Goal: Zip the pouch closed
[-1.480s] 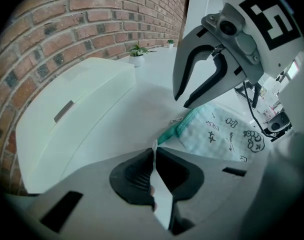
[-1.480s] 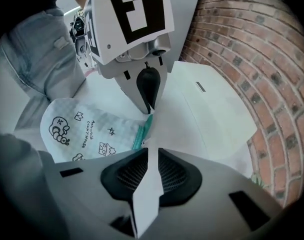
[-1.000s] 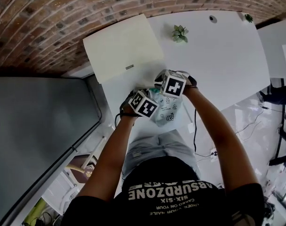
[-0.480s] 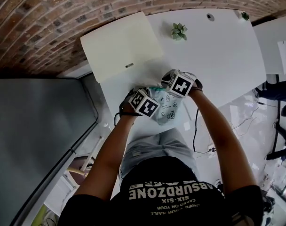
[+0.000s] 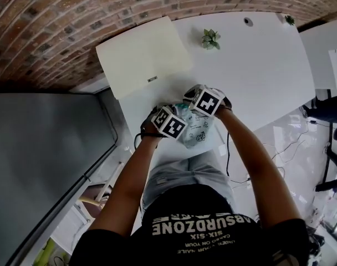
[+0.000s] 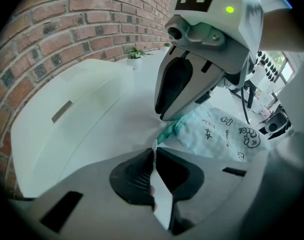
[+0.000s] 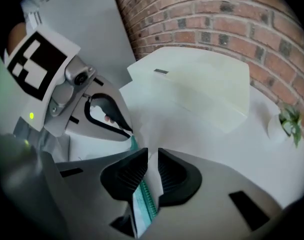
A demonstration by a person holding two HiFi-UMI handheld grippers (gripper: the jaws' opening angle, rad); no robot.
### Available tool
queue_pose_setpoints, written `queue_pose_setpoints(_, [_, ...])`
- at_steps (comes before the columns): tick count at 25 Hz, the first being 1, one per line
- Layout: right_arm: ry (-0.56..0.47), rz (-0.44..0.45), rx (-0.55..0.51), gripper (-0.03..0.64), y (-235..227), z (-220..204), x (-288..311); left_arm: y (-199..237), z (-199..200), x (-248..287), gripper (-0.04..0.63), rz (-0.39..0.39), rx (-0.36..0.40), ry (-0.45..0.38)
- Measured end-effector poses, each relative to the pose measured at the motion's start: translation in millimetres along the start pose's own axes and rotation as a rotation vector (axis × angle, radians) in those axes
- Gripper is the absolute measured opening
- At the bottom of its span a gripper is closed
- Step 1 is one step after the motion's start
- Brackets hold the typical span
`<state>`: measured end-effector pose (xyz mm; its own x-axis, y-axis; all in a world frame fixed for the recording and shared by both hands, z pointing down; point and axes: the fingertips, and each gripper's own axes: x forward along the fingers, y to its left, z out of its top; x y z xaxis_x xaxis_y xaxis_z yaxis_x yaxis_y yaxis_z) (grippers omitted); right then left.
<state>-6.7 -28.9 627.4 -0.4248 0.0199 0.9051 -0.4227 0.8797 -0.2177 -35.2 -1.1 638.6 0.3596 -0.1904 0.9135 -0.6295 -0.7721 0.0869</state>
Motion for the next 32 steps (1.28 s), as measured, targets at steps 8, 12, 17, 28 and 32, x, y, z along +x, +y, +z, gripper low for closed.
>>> queue_pose_setpoints(8, [0.051, 0.021, -0.033, 0.052, -10, -27, -5, 2, -1, 2, 0.023, 0.012, -0.045, 0.02])
queue_pose_setpoints(12, [0.006, -0.009, -0.168, 0.052, -13, -21, -17, 2, -1, 3, 0.023, 0.016, -0.059, 0.026])
queue_pose_setpoints(17, [-0.043, 0.076, -0.054, 0.086, -5, -10, -11, 1, 0, 5, 0.023, 0.019, -0.088, 0.051])
queue_pose_setpoints(28, [-0.025, 0.084, 0.063, 0.086, -17, -10, -3, 3, -1, 4, 0.023, 0.033, -0.11, 0.074])
queue_pose_setpoints(32, [-0.02, 0.107, 0.059, 0.078, -19, -17, -9, 1, 1, 4, 0.023, 0.018, -0.1, 0.084])
